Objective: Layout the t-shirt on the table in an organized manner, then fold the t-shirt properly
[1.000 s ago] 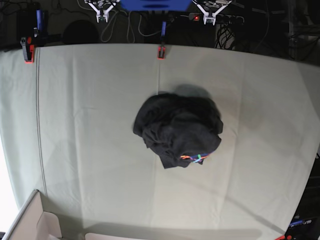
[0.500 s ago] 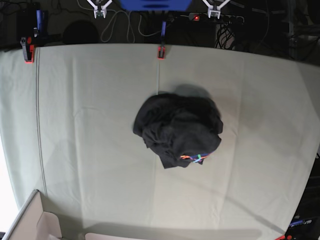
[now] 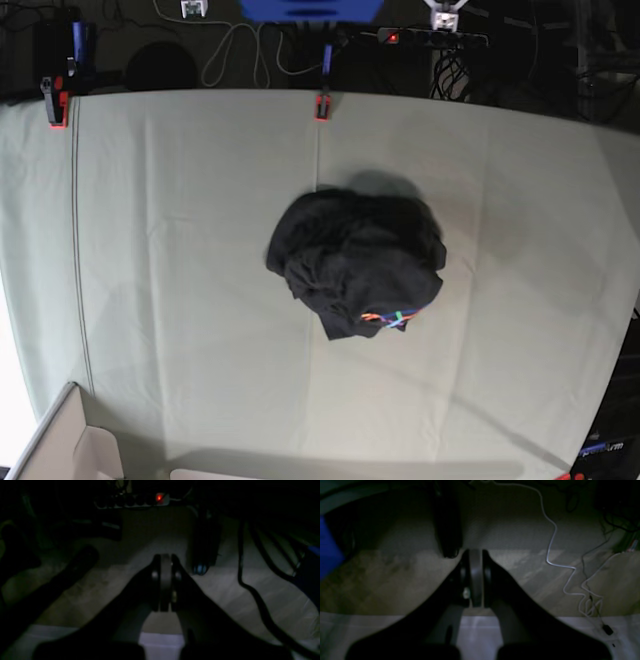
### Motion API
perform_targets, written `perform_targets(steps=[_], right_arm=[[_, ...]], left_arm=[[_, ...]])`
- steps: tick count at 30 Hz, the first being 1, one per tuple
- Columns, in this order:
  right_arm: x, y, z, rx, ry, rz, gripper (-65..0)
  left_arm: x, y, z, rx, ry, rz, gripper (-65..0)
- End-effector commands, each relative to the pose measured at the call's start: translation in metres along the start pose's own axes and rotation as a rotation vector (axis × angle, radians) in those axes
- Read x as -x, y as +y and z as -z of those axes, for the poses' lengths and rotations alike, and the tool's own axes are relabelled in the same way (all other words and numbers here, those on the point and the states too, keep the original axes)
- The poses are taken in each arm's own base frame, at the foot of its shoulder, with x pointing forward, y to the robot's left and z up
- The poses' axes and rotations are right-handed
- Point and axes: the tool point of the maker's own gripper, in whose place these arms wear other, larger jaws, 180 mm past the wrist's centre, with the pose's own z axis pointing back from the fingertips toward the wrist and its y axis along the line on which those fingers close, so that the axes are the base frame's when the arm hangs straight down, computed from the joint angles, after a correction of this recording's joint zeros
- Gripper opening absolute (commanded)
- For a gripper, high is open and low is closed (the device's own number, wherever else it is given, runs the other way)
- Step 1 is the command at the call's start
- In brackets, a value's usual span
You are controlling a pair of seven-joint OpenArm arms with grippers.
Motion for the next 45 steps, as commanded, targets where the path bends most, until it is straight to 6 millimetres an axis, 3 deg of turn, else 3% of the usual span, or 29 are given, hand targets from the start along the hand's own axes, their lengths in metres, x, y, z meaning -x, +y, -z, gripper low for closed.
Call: perform_targets(steps=[1,8,14,28,34,38,45], right_arm=[[0.001,-0.007,-0.006,0.005,-0.02,-0.009,-65.0],[-0.012,-0.016,-0.034,0.015,-0.112,-0.03,-65.0],[-0.033,-0.016,-0.061,0.016,-0.205,-0.033,-65.0],[-0.105,-0.011,-0.142,0.009,-0.342,-0.047,-65.0],[-0.14,-0.014,-0.176,0.011,-0.452,-0.078,-65.0],[-0.158,-0.014,-0.191,0.011,-0.512,-0.091,-65.0],[-0.186,-0.019,-0.199,0.02,-0.589,-0.122,-65.0]], left_arm=[[0.004,0.019,-0.01,-0.024,-0.013,-0.011,-64.9],[-0.026,0.039,-0.051,0.008,-0.139,-0.087,-64.9],[-0.042,0.037,-0.074,0.027,-0.2,-0.057,-64.9],[-0.078,0.012,-0.122,0.098,-0.331,-0.04,-64.9],[-0.104,0.032,-0.144,0.048,-0.417,-0.059,-64.9],[-0.125,0.042,-0.164,0.027,-0.484,-0.062,-64.9],[-0.159,0.044,-0.19,0.019,-0.59,-0.059,-64.9]])
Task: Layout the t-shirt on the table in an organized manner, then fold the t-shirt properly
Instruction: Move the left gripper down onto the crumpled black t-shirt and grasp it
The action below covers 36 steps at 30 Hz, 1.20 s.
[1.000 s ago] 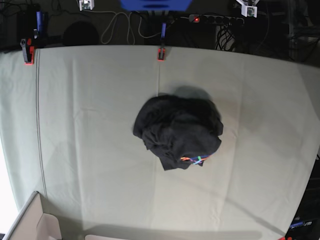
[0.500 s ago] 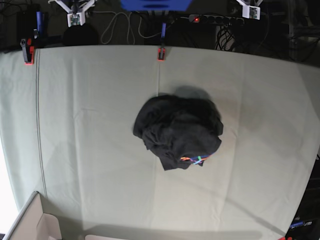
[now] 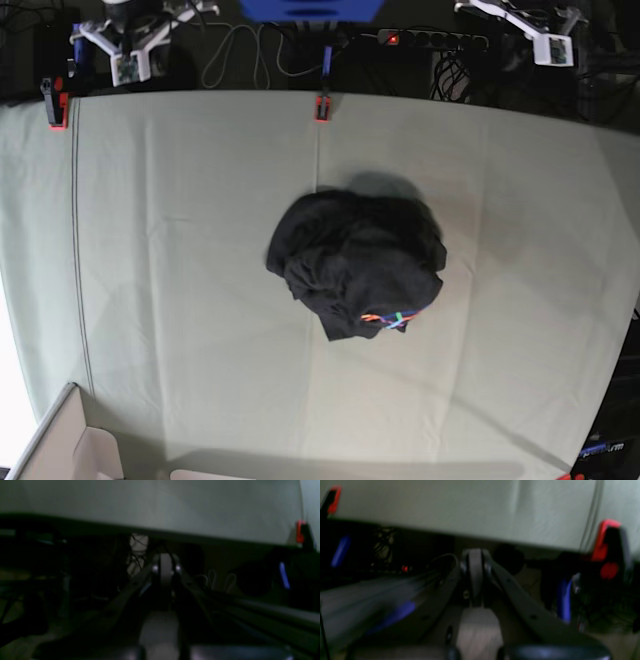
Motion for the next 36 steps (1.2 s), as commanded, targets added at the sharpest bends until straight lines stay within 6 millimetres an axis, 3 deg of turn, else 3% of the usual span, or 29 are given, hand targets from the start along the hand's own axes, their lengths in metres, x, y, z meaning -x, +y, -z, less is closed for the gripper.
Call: perform_targets(steps=[1,5,9,15,20,24,28,32,34,36], right_arm=[[-0.014,-0.001,0.0,0.001,-0.048,0.0,-65.0],[-0.041,-0.002,0.01,0.004,-0.12,0.002,-65.0],[-0.066,-0.005,0.018,0.012,-0.185,0.004,-65.0],[-0.102,-0.008,0.029,0.024,-0.275,0.013,-65.0],[-0.122,0.001,0.032,0.006,-0.325,0.028,-65.0],[-0.127,0.012,0.034,-0.009,-0.323,0.077,-57.4],[-0.13,0.035,0.032,-0.064,-0.332,0.092,-49.4],[-0.129,0.063,0.029,-0.141,-0.327,0.081,-47.6],[-0.126,0.069,0.027,-0.157,-0.318,0.078,-47.3],[-0.126,0.071,0.027,-0.162,-0.317,0.077,-47.2]], left_arm=[[-0.006,0.0,-0.005,-0.007,-0.025,-0.01,-64.9],[-0.016,0.001,-0.001,-0.047,-0.074,-0.072,-64.9],[-0.04,0.007,0.005,-0.088,-0.151,-0.099,-64.9],[-0.088,0.021,0.026,-0.099,-0.282,-0.062,-64.9],[-0.124,0.027,0.044,-0.088,-0.368,-0.027,-64.9],[-0.137,0.033,0.063,-0.101,-0.397,-0.041,-64.7],[-0.143,0.037,0.074,-0.11,-0.408,-0.051,-64.6],[-0.147,0.038,0.083,-0.114,-0.418,-0.07,-64.3],[-0.143,0.029,0.091,-0.089,-0.402,-0.076,-60.0],[-0.144,0.019,0.1,-0.065,-0.397,-0.075,-49.6]])
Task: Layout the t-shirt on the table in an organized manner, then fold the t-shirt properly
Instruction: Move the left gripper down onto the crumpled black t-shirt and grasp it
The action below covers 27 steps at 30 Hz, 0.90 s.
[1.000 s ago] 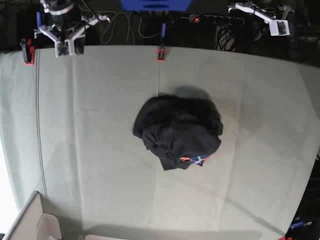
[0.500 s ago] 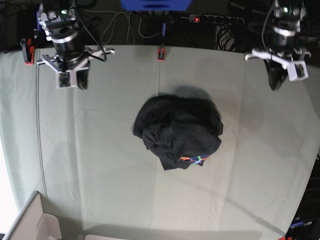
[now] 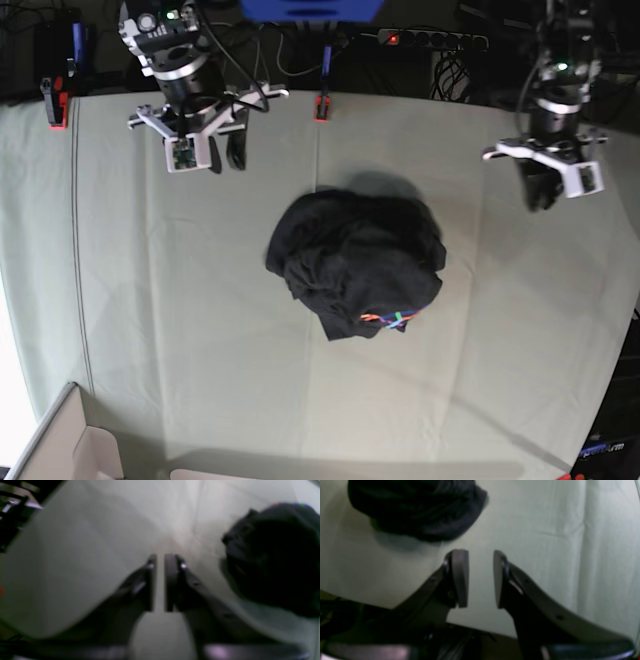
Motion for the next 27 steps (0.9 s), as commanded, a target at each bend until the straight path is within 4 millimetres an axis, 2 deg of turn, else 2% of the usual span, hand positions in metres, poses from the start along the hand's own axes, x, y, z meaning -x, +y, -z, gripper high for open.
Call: perform_targets(steps=[1,3,5,8,14,21,27], right_arm=[[-0.011,0.001,-0.002,-0.004,-0.04,0.002,-47.2],[-0.01,0.003,-0.003,-0.011,-0.038,0.0,-47.2],[-0.01,0.004,-0.003,-0.012,-0.037,0.0,-47.2],[-0.01,0.004,-0.002,-0.012,-0.037,0.0,-47.2],[-0.009,0.005,-0.001,-0.016,-0.035,-0.002,-47.3],[-0.006,0.002,-0.002,-0.017,-0.027,-0.023,-47.5],[-0.004,0.0,-0.003,-0.017,-0.021,-0.036,-47.5]], left_arm=[[-0.013,-0.003,0.003,0.01,-0.047,0.007,-42.9],[-0.008,-0.012,0.006,0.032,-0.037,0.005,-32.4],[-0.013,-0.022,0.011,0.057,-0.049,0.002,-27.6],[-0.02,-0.046,0.018,0.117,-0.066,-0.001,-27.6],[-0.048,-0.096,0.035,0.235,-0.135,-0.008,-27.6],[-0.05,-0.152,0.052,0.357,-0.13,-0.001,-27.6],[-0.038,-0.156,0.056,0.349,-0.1,-0.025,-27.6]])
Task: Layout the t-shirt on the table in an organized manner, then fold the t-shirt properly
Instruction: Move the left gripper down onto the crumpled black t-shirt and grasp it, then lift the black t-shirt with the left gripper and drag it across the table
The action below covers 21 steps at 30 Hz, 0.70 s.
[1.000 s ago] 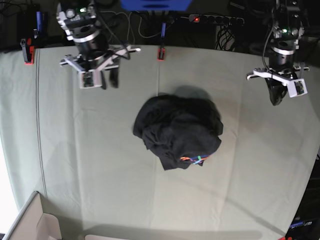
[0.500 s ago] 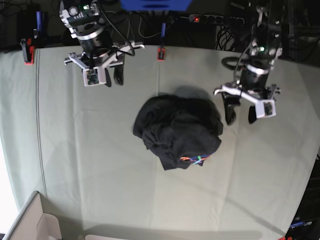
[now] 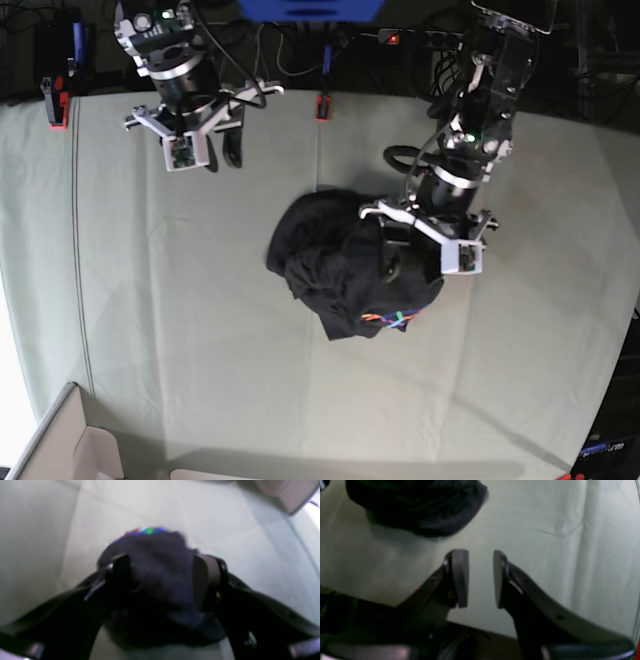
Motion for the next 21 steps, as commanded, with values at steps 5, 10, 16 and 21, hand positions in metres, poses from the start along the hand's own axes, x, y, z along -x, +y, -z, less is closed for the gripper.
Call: perform_targets(steps=[5,10,16,21], right_arm=[[-0.002,0.001,0.0,-0.005,0.009,0.001,-47.5],[-0.005,0.001,0.002,-0.004,0.009,-0.001,-47.6],[-0.008,0.001,0.003,-0.004,-0.001,0.001,-47.6],[-0.009,0.001,0.004,-0.004,-0.002,0.002,-47.6]], left_arm=[[-0.015,0.015,-0.009,-0.044,-0.059,-0.022,-27.6],[-0.018,0.035,-0.012,-0.124,-0.08,-0.08,-27.4],[-0.016,0.038,0.002,-0.132,-0.075,-0.094,-27.2],[-0.009,0.038,0.013,-0.136,-0.054,-0.111,-27.5]])
